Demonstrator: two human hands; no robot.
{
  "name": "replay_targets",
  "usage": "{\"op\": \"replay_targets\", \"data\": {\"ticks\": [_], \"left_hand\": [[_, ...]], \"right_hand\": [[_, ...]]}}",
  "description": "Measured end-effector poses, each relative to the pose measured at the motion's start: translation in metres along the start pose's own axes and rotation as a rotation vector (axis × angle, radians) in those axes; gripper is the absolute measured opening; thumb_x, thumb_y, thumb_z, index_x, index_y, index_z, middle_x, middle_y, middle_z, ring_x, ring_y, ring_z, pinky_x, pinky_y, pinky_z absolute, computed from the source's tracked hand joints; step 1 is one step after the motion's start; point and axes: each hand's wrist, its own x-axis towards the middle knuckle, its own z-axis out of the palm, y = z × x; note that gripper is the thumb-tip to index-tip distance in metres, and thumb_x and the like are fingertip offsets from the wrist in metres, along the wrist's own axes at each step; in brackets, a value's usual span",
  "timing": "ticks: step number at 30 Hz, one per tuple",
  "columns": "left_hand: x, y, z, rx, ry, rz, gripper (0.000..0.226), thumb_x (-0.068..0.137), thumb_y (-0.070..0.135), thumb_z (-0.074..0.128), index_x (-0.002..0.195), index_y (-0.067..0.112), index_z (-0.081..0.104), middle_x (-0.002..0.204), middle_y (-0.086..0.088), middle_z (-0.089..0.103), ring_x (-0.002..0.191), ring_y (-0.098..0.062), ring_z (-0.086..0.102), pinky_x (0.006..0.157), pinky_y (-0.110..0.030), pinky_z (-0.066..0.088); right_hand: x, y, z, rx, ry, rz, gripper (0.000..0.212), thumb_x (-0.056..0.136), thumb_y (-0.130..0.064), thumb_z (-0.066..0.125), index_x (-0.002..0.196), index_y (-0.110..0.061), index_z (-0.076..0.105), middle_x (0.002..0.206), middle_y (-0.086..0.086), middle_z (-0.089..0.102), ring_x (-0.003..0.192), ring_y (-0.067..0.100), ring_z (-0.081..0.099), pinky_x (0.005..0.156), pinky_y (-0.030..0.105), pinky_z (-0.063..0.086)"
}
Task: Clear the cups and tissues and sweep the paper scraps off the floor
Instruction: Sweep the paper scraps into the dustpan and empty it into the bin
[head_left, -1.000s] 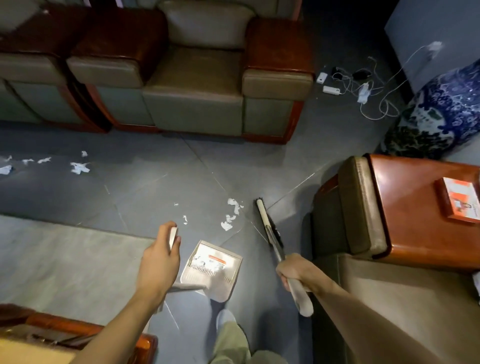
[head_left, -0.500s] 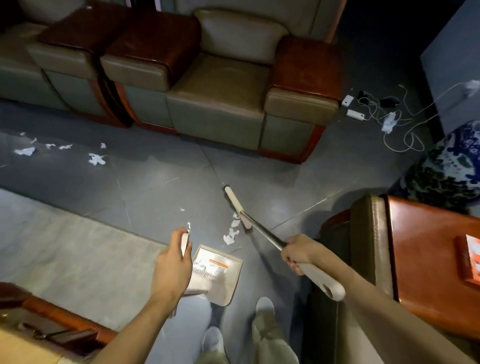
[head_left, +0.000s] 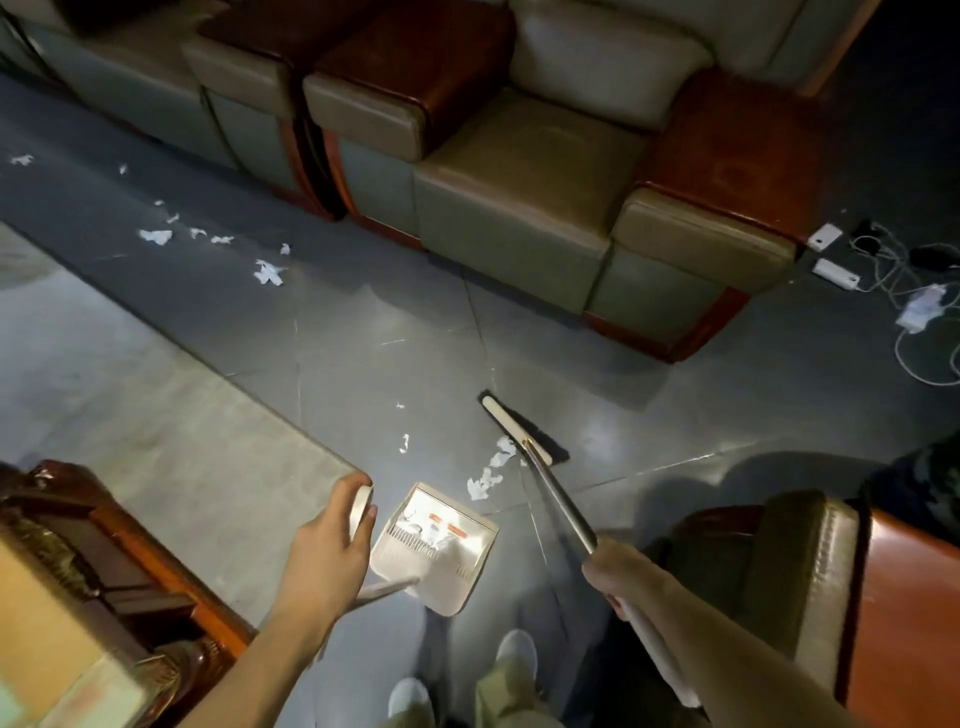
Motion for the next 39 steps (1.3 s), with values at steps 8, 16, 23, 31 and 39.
{"op": "replay_targets", "data": {"ticks": [8,16,23,31,39], "left_hand": [[0.003,0.004,0.015,-0.027,0.008,0.030,0.032,0.097,0.032,0.044,0.101,0.058,0.025,0.086,0.003,0.056,0.063,-0.008,0.052,0.049,-0.016,0.037],[-0.006,-0.012,-0.003,-0.036,0.047,0.074,0.020,0.098,0.030,0.043,0.113,0.039,0.034,0.078,-0.009,0.057,0.070,-0.032,0.057,0.065,-0.036,0.048],[-0.028,-0.028,-0.018,-0.073,0.099,0.020,0.020,0.099,0.029,0.042,0.118,0.030,0.039,0.084,-0.010,0.058,0.071,-0.029,0.056,0.067,-0.032,0.041],[-0.019,-0.026,-0.027,-0.129,0.199,-0.142,0.019,0.099,0.029,0.042,0.117,0.034,0.039,0.090,-0.003,0.059,0.070,-0.020,0.055,0.066,-0.030,0.040],[0.035,-0.009,-0.029,-0.183,0.361,-0.301,0.017,0.097,0.030,0.045,0.110,0.039,0.038,0.068,-0.001,0.058,0.052,-0.017,0.056,0.054,-0.033,0.049]], "right_hand": [[-0.018,0.018,0.005,-0.231,-0.048,-0.081,0.033,0.097,-0.015,0.041,0.128,-0.009,0.047,0.079,0.003,0.050,0.084,0.021,0.063,0.055,0.022,0.046],[-0.101,0.034,0.008,-0.183,-0.260,0.043,0.031,0.095,-0.020,0.047,0.125,-0.027,0.045,0.094,0.005,0.057,0.056,0.007,0.046,0.044,0.016,0.038],[-0.147,0.020,-0.018,-0.193,-0.255,-0.113,0.040,0.093,-0.013,0.049,0.131,-0.025,0.045,0.085,0.003,0.057,0.052,0.006,0.045,0.044,0.016,0.038],[-0.076,-0.068,-0.058,-0.327,-0.084,-0.290,0.038,0.088,-0.004,0.038,0.122,-0.017,0.049,0.077,0.008,0.055,0.046,0.016,0.050,0.035,0.020,0.039],[0.027,-0.186,-0.086,-0.708,-0.044,-0.342,0.044,0.085,0.005,0.055,0.128,-0.002,0.050,0.115,0.016,0.065,0.088,0.027,0.068,0.061,0.024,0.053]]}}
